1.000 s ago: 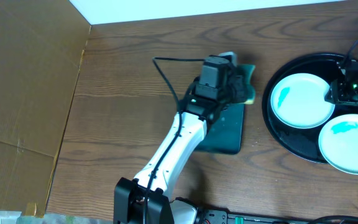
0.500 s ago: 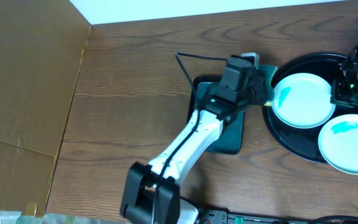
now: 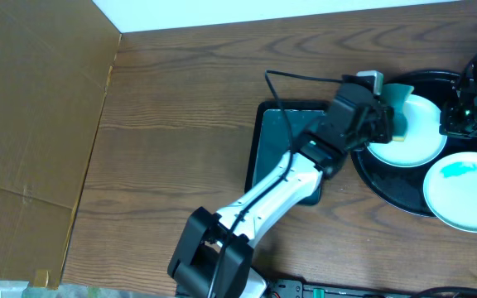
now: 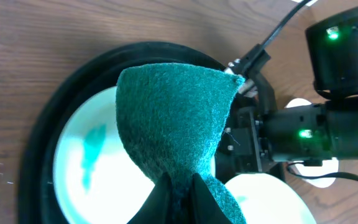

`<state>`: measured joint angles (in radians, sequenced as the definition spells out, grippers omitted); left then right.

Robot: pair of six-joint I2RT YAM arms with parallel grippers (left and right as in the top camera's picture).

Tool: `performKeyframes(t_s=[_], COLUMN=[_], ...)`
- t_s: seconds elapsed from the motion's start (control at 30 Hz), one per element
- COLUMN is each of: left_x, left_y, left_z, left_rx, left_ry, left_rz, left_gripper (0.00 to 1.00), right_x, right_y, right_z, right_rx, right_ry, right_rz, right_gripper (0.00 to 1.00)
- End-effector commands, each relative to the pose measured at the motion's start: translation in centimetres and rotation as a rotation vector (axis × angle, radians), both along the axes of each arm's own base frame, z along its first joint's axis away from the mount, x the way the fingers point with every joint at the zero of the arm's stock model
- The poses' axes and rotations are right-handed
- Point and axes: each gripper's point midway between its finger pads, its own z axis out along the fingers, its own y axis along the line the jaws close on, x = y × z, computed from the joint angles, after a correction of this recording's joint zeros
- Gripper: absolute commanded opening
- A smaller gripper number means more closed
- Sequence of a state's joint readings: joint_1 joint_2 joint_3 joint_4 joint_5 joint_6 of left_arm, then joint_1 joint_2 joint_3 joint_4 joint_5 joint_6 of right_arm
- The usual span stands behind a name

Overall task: Clean dirty plates on tray and stack at the side
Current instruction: 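Bring the sponge to the second plate and scrub its green smear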

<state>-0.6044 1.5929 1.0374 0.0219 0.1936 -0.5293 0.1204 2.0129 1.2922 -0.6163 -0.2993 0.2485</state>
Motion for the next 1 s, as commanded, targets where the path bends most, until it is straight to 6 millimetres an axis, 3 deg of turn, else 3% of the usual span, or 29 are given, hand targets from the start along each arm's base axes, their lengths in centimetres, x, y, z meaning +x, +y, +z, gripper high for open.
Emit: performKeyframes(t_s=[0.0,0.13,0.33,0.6,0.77,0.87,0.97], left_x=[1.1,2.3,3.8,3.3,4.2,5.1,5.6], left_y=[0.2,-0.8,-1.8,-1.4,2.0,5.3,7.0], left_z=[-1.5,-3.6,-8.3,-14.7,-15.7,-15.4,-14.6], left_rx=[0.009,0.019,0.084,0.197,0.458,0.657,0.776], left_ry=[0.017,-0.006,-0.040,0.022,-0.079,-0.143,-0.192], left_rz=[0.127,0.151,0.108,0.068,0.083,0.152,0.182], left_gripper=[0.07,0.07,0.07,0.07,0.07,0.07,0.07], right_x=[0.1,0.1,0.0,0.0,0.0,0.0,-0.1], right_y=[-0.7,-0.7,-0.7,-0.7,-0.7,-0.7,-0.7], right_z=[-0.7,-0.7,-0.7,-0.7,-0.7,-0.7,-0.8], right_rx=[-0.054,-0.054,-0.054,-0.055,-0.055,-0.055,-0.056], right_ry=[-0.007,-0.007,-0.003,-0.004,-0.003,-0.002,0.001], right_rz=[-0.005,-0.005,-0.004,-0.005,-0.004,-0.004,-0.004], right_gripper=[0.01,0.01,0.01,0.01,0.01,0.01,0.01])
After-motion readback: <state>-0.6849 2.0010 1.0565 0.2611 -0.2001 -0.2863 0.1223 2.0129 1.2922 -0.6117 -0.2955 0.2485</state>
